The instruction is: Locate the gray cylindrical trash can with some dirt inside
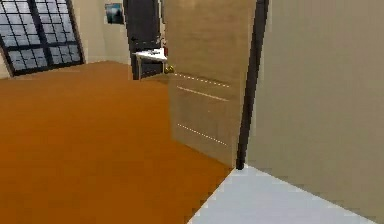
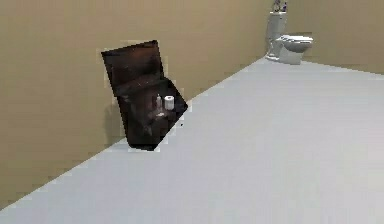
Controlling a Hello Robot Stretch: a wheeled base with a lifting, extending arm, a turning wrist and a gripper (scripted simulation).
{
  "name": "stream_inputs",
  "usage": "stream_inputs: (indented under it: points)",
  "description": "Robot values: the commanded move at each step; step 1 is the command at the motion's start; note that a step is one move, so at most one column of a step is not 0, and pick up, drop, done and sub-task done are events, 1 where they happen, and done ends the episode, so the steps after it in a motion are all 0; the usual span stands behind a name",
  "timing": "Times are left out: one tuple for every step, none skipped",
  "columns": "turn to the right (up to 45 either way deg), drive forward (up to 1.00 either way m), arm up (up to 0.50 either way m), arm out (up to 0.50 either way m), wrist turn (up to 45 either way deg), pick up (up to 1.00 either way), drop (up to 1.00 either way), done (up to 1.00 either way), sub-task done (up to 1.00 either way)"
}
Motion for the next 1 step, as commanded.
stream_inputs:
  points:
    - [-6.0,0.0,0.0,0.0,0.0,0.0,0.0,0.0,0.0]
